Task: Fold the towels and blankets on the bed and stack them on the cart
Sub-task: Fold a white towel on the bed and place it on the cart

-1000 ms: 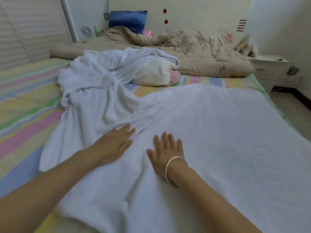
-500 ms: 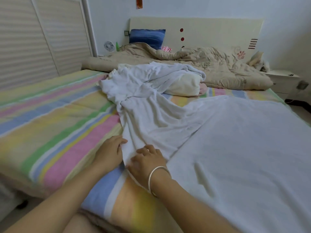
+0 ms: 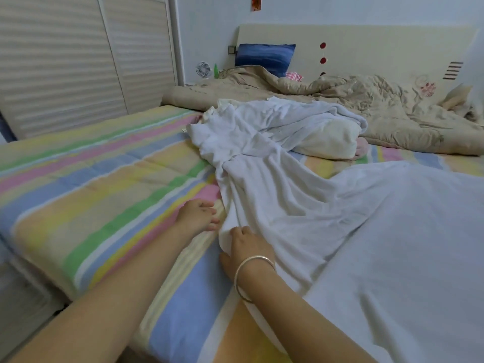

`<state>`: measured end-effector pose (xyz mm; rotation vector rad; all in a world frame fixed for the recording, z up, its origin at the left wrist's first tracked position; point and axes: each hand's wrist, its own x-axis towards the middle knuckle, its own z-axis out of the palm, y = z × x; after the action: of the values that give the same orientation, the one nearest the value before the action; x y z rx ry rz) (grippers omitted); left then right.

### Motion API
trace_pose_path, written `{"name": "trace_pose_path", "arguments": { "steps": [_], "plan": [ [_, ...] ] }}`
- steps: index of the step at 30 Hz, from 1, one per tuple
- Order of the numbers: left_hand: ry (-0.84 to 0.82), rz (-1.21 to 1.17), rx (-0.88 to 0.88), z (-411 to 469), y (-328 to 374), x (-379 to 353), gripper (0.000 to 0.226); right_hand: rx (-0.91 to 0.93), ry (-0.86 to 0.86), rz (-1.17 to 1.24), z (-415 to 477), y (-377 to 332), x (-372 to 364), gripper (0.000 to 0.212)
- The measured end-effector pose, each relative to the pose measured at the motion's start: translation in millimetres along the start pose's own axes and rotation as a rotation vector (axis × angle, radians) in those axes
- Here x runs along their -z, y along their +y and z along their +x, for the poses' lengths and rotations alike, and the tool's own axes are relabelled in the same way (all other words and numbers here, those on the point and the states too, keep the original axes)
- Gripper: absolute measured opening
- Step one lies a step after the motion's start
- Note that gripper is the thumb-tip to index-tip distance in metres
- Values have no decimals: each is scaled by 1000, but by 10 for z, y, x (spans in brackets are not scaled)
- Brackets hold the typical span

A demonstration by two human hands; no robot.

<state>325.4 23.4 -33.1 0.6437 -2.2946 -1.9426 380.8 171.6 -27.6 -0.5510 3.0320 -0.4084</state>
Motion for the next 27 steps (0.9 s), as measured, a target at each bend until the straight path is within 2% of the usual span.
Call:
{"name": "trace_pose_path", "arguments": {
  "steps": [3,7,10,12,15,17,18,20,23,25,27],
  "plan": [
    [-10,78,-34,409,208,-43,13,-120,50,2,349,-60,-27,36],
    [-56,271,-144,798,355,-54,26,-140,66,-78,696,-142,-31,30],
    [-161,331,-203,1038,396,-49,36,-121,-28,-49,794,-188,-7,29],
    [-181,401,-258,1249,424,-31,37,-108,-103,135,791,-197,48,31],
    [-175,493,-262,1471,562,-44,35,-85,-228,560,789,-295,170,36],
    [-168,622,-284,1506,670,-13,34,-108,-303,727,817,-371,217,39],
    [-130,699,-312,1545,698,49,35,-132,-330,786,842,-413,221,39],
    [51,842,-292,1617,696,315,42,-154,-385,831,875,-501,206,44],
    [276,926,-87,1717,565,1050,57,-133,-500,781,874,-702,158,52],
    [333,975,19,1747,370,1708,72,-105,-590,724,853,-892,113,44],
    [325,1144,85,1699,127,2370,61,-89,-702,669,814,-1112,29,38]
  ]
}}
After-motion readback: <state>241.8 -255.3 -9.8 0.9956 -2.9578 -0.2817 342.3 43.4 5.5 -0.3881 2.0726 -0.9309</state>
